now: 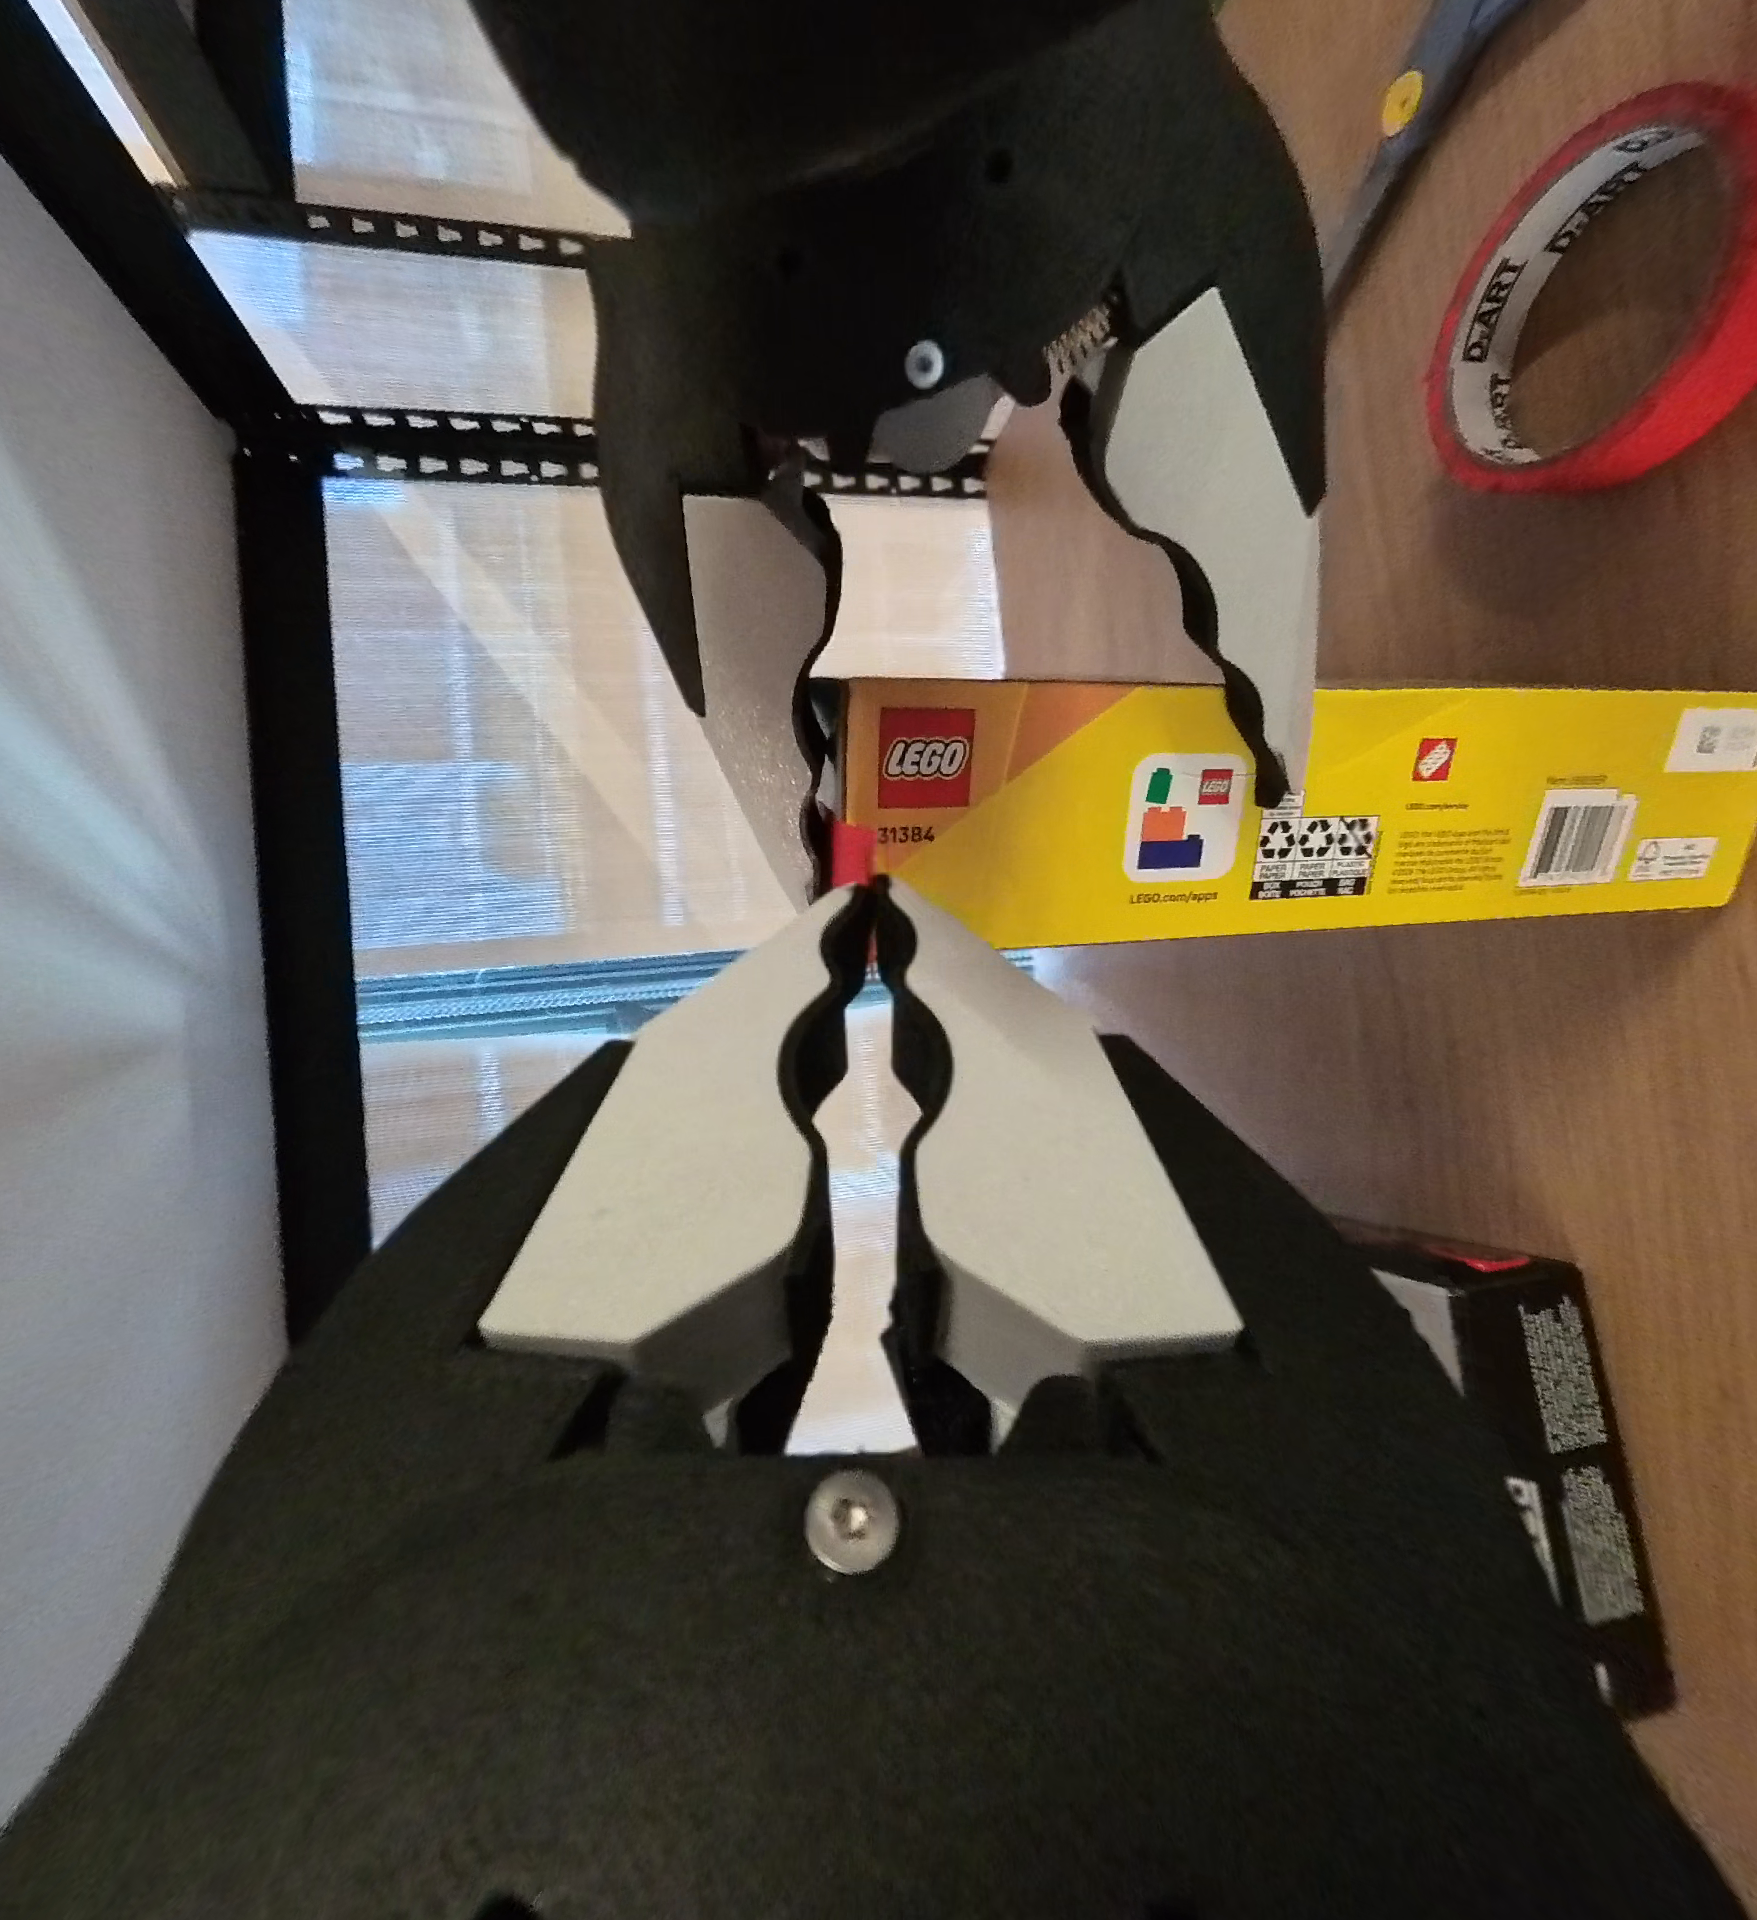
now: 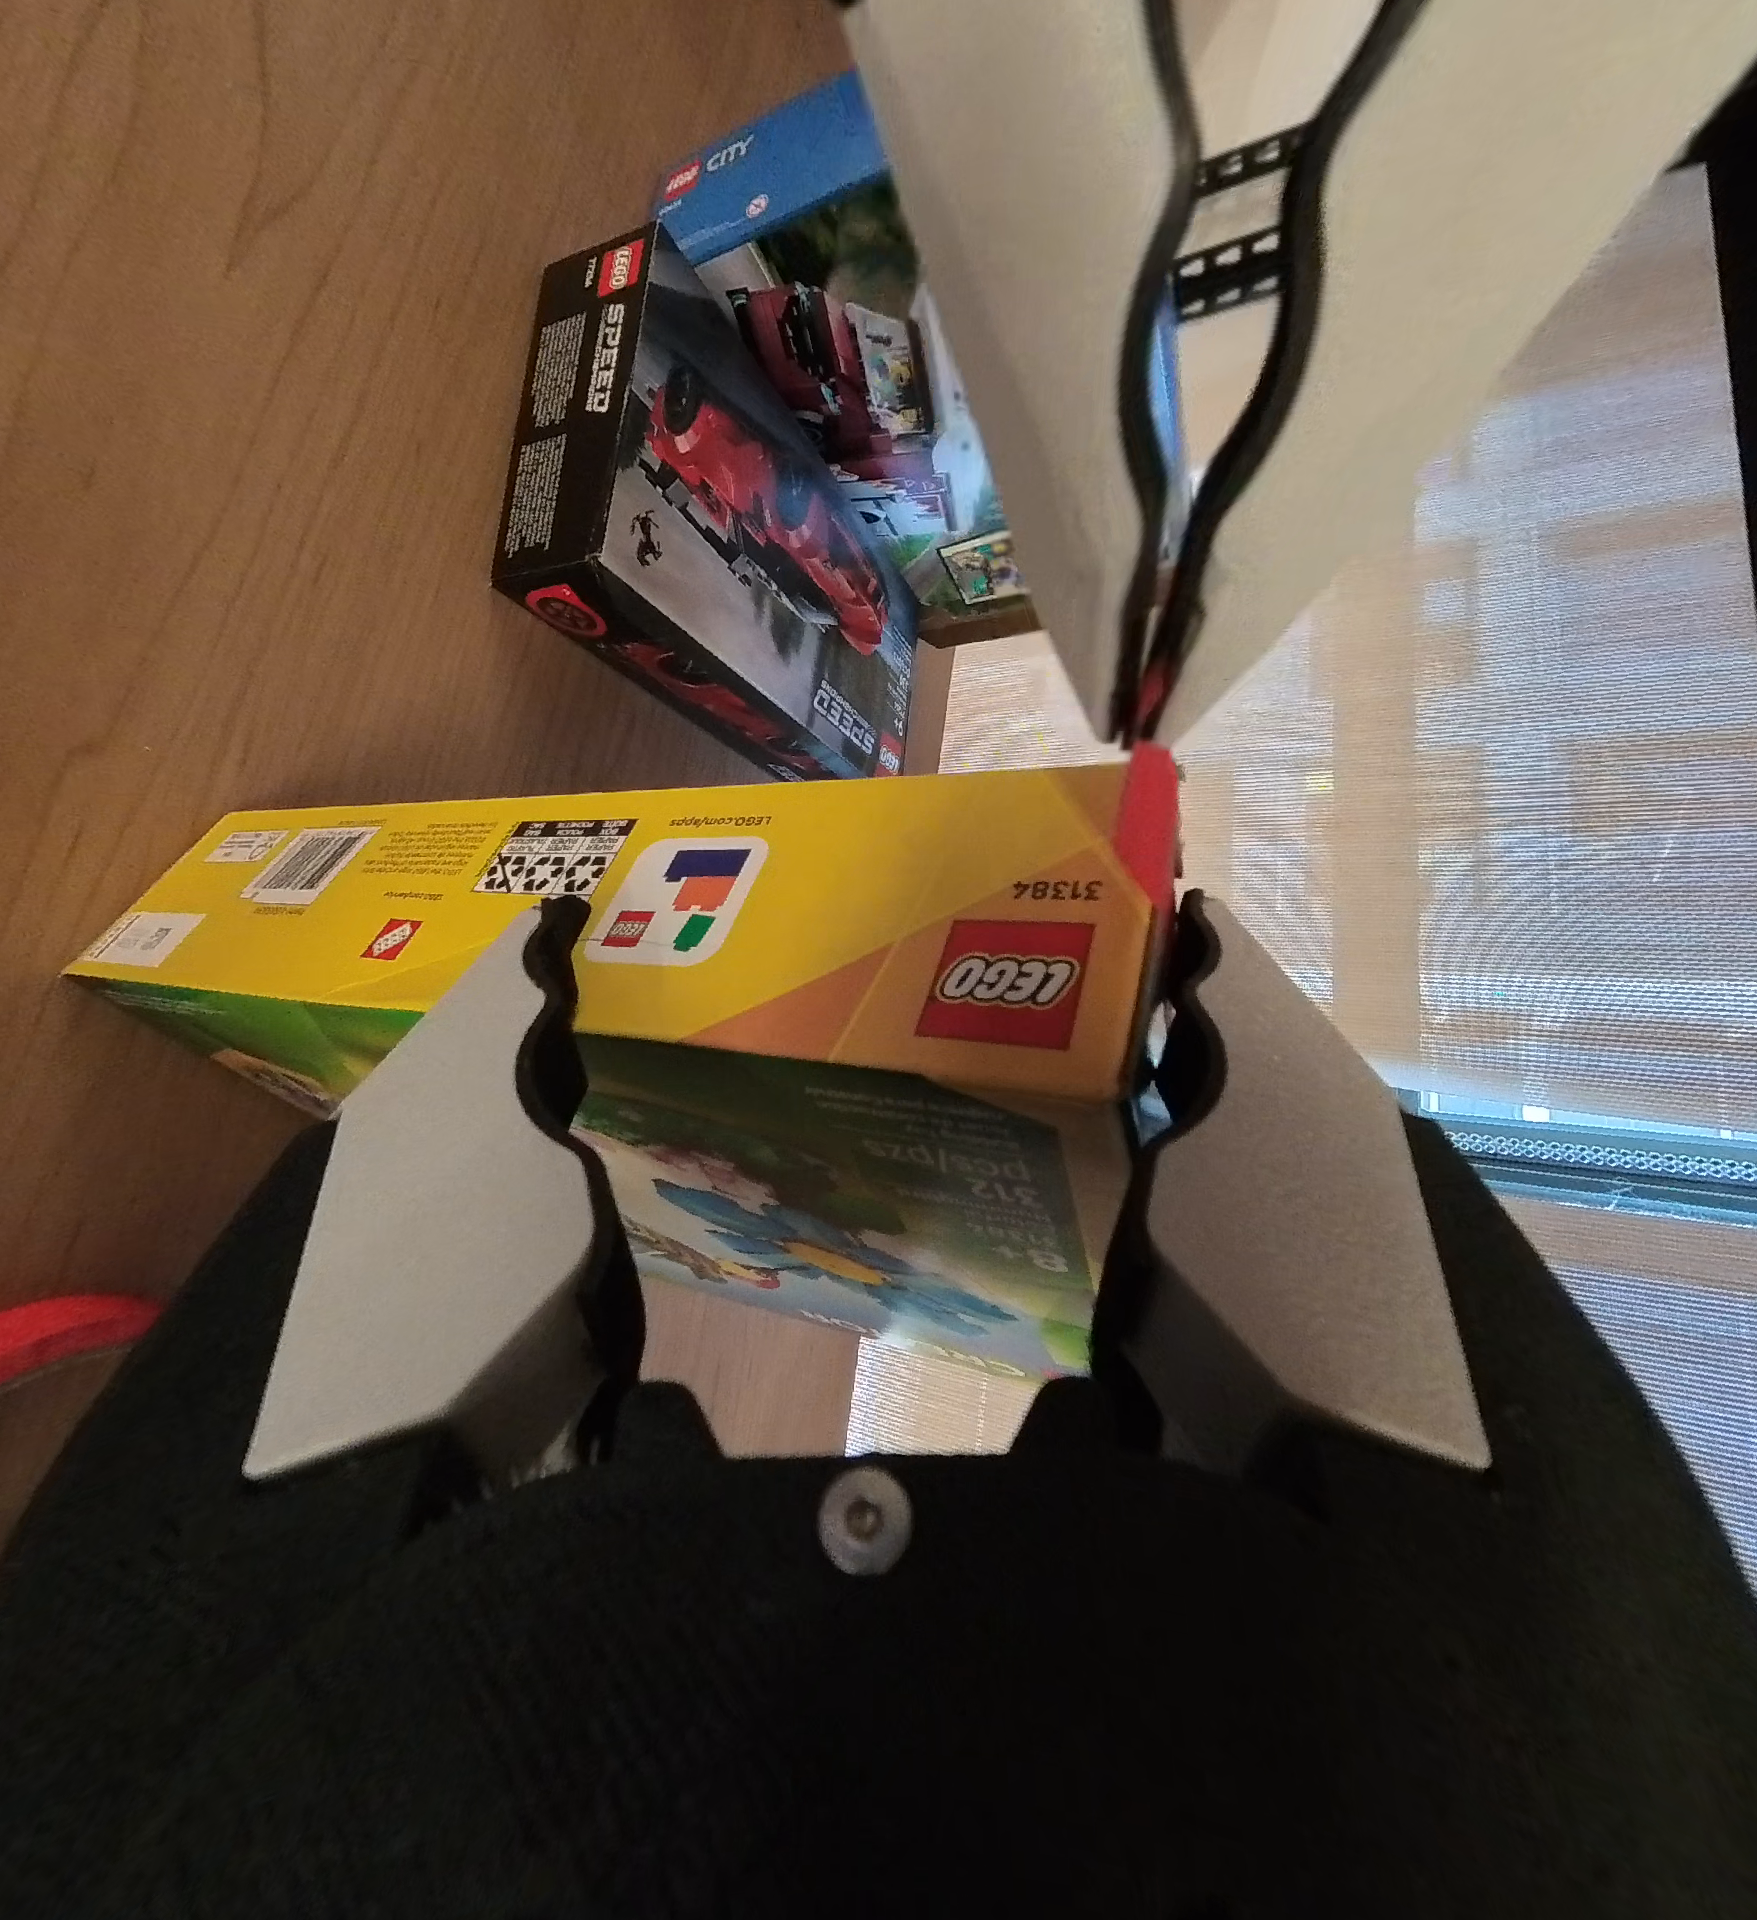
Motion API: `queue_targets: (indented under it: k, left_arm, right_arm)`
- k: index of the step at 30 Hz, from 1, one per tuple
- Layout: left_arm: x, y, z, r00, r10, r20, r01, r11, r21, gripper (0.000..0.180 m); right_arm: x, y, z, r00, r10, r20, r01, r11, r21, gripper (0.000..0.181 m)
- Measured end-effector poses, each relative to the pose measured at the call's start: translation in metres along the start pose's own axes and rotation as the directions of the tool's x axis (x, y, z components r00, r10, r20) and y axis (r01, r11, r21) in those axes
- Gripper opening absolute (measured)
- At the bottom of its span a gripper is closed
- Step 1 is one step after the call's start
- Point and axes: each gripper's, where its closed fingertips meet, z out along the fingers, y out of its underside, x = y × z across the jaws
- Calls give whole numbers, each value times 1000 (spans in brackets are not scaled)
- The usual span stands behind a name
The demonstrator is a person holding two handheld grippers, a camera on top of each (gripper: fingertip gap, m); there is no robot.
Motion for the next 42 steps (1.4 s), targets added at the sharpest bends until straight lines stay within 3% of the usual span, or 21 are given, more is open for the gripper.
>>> queue_targets:
  k: [18, 21, 24, 29, 31, 34, 37, 42]
  left_arm:
    - [15, 9, 20, 997, -46, -58, 42, 997, -62, 0]
    - [37, 8, 20, 977, -87, -193, 74, 994, -75, 21]
    - [36, 7, 22, 990, -32, -140, 27, 999, -42, 15]
    - [59, 5, 20, 930, -219, -296, 235, 972, 20, 18]
    - [60, -5, 13, 854, -351, -385, 419, 902, 108, 3]
    - [31, -18, 3, 680, -560, -473, 712, 660, 241, 0]
    - [6, -19, 0, 540, -631, -558, 839, 457, 296, 0]
    - [-5, -7, 14, 370, -668, -645, 926, 318, 202, 0]
  right_arm:
    - [0, 0, 2, 1000, 2, 13, -2, 1000, -17, 114]
    - [-1, 0, 1, 1000, 3, 9, -3, 1000, -25, 114]
    - [-1, 0, 1, 1000, 5, 6, -4, 1000, -27, 114]
    - [-1, 0, 1, 1000, 2, 0, -2, 1000, -25, 115]
    - [-1, 0, 1, 1000, 3, -2, -3, 1000, -24, 116]
    - [-1, 0, 1, 1000, 2, -6, -2, 1000, -21, 117]
    - [-1, 0, 2, 1000, 1, -3, -1, 1000, -21, 117]
    - [-1, -1, 2, 1000, 0, -2, 0, 1000, -21, 117]
